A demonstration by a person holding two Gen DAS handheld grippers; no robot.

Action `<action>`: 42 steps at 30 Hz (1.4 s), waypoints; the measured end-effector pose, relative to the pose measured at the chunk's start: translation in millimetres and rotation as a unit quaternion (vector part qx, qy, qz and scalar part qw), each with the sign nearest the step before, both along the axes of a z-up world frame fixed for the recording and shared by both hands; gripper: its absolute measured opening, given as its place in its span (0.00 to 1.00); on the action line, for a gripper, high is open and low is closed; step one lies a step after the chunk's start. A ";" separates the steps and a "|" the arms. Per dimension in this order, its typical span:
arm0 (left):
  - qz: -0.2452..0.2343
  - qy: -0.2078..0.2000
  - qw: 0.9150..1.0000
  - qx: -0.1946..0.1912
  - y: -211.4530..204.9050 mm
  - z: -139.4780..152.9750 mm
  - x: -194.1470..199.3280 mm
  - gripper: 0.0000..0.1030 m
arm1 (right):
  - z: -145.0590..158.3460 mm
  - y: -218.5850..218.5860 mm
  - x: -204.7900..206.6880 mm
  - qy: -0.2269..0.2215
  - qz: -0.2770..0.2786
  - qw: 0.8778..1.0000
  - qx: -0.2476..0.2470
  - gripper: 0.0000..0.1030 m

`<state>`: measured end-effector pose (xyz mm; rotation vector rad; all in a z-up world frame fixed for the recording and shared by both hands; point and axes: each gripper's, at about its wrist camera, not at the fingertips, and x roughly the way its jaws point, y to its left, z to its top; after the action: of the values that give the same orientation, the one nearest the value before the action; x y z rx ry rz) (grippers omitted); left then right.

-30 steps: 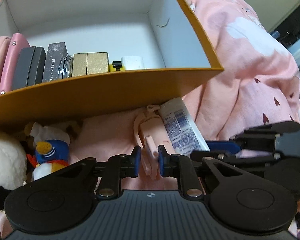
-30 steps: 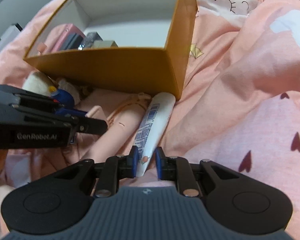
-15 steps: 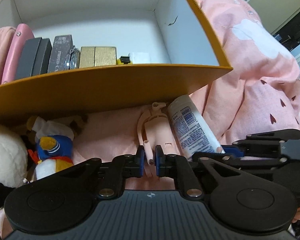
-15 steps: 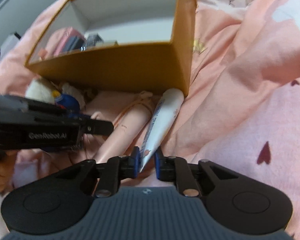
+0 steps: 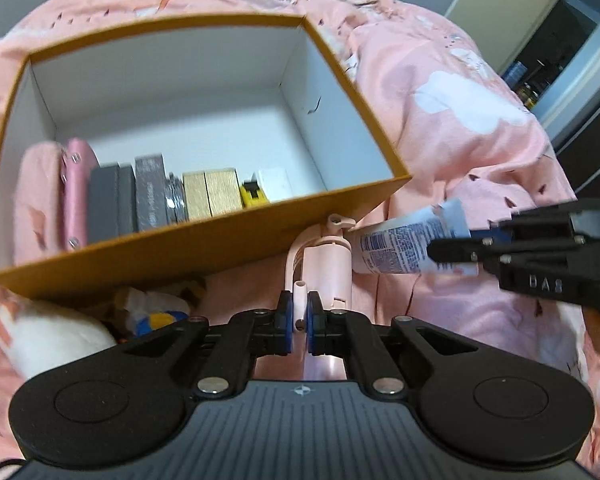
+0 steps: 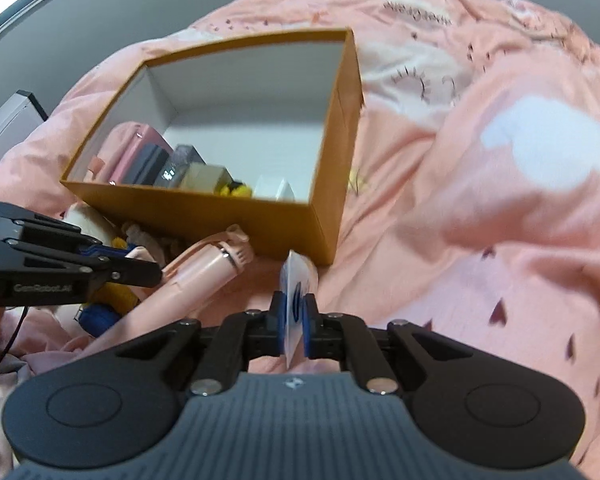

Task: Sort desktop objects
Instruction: 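Lift the selfie stick with the left tool while the right tool lifts the lotion tube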

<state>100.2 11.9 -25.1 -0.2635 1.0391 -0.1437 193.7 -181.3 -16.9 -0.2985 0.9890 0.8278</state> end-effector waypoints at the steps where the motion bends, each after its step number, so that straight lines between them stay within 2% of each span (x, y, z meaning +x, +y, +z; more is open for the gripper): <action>1: -0.004 0.000 1.000 0.004 2.1 5.0 -1.7 0.07 | 5.3 0.8 0.1 -0.007 0.005 1.000 0.001 0.07; 7: -0.035 -0.020 0.999 0.020 6.9 36.6 -6.8 0.07 | 32.0 -0.7 3.2 -0.014 0.017 1.000 0.017 0.06; 11: -0.067 -0.043 0.995 0.058 7.8 63.3 -9.6 0.07 | 51.7 -3.2 1.1 -0.018 0.028 0.999 0.033 0.06; 15: -0.107 -0.071 0.985 0.113 5.7 86.4 -2.3 0.07 | 72.9 -0.5 2.2 -0.033 0.034 0.997 0.053 0.06; 17: -0.131 -0.094 0.975 0.151 5.0 95.0 2.8 0.07 | 83.4 0.6 3.1 -0.039 0.038 0.996 0.068 0.06; 21: -0.169 -0.117 0.953 0.222 4.3 101.2 20.8 0.07 | 108.0 8.3 7.1 -0.060 0.054 0.992 0.099 0.06; 26: -0.223 -0.126 0.916 0.309 3.8 92.6 48.6 0.07 | 123.3 30.9 15.4 -0.109 0.067 0.987 0.101 0.06; 30: -0.267 -0.119 0.883 0.368 3.1 72.9 71.8 0.07 | 111.2 50.8 26.1 -0.126 0.068 0.987 0.075 0.06; 32: -0.293 -0.116 0.862 0.397 1.9 57.9 83.1 0.07 | 101.3 57.9 33.0 -0.117 0.069 0.988 0.067 0.06; 38: -0.350 -0.099 0.814 0.452 2.4 8.4 110.9 0.07 | 78.7 74.5 49.1 -0.102 0.071 0.991 0.047 0.06; 39: -0.358 -0.099 0.805 0.462 2.6 0.5 114.4 0.07 | 75.7 77.2 50.8 -0.102 0.072 0.991 0.043 0.06; 41: -0.377 -0.109 0.782 0.484 2.8 -15.3 118.3 0.07 | 70.3 81.2 54.2 -0.099 0.075 0.992 0.036 0.06; 42: -0.382 -0.112 0.776 0.489 3.0 -20.4 119.8 0.07 | 67.9 82.5 55.3 -0.098 0.076 0.992 0.034 0.06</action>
<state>220.0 15.0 -45.5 1.1307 0.8041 -0.3334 249.0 -98.8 51.0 -0.3930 0.7592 0.9490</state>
